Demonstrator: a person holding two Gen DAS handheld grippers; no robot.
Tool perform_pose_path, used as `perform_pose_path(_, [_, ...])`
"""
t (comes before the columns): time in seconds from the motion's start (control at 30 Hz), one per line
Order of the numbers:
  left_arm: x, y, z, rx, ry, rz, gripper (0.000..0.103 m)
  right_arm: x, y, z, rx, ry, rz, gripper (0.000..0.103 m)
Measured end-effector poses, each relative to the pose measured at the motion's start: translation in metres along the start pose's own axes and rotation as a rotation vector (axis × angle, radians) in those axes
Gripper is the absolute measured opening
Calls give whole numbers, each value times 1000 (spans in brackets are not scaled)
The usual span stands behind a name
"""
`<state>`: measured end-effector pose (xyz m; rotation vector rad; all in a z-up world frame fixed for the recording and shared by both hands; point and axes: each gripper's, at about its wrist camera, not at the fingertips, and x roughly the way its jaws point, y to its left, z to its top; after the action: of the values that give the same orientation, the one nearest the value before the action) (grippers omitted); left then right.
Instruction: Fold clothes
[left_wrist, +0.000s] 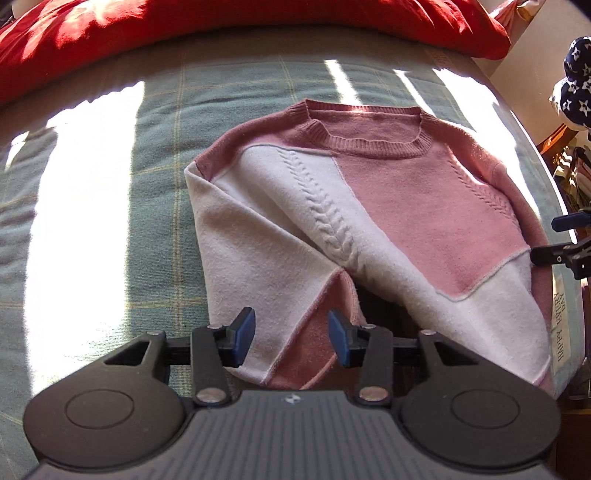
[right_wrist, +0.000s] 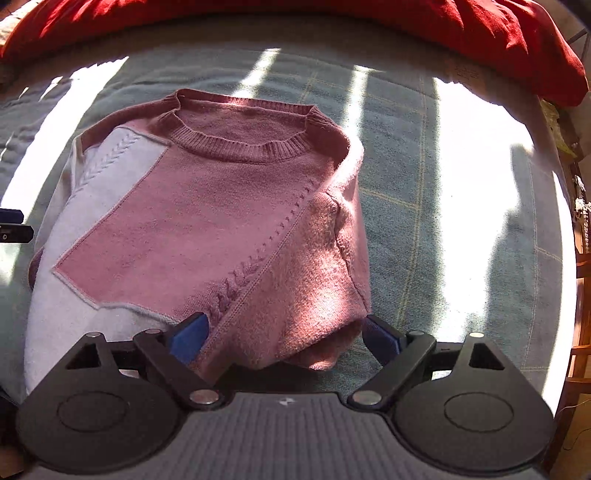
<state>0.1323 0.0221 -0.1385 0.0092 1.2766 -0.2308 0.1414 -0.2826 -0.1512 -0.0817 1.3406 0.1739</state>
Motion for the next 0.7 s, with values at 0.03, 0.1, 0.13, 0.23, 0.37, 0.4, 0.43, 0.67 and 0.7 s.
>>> perform_pose_path(0.03, [-1,-4,-7,15,3,-7,45,-2,2,-7,3,5,6,93])
perform_pose_path(0.1, [0,-14,-20,50,5,-8,45,-5,7,-19,11,23,24,93])
perform_pose_path(0.13, [2,-17,-24,60,8,-8,45,-6,10,-25,15,34,23,93])
perform_pose_path(0.23, [8,-25,-32,73,5,-12,45,-10,16,-39,39,58,14,93])
perform_pose_path(0.37, [12,-32,-35,108,-23,24,45,-22,20,-54,84,46,22,96])
perform_pose_path(0.4, [14,-33,-35,109,-30,28,45,-26,22,-57,85,40,17,96])
perform_pose_path(0.43, [15,-33,-35,111,-34,29,45,-29,23,-59,77,34,15,96])
perform_pose_path(0.67, [31,-39,-32,155,-4,-43,45,-49,28,-69,16,-15,83,96])
perform_pose_path(0.7, [33,-39,-31,157,2,-55,45,-51,28,-70,8,-24,96,96])
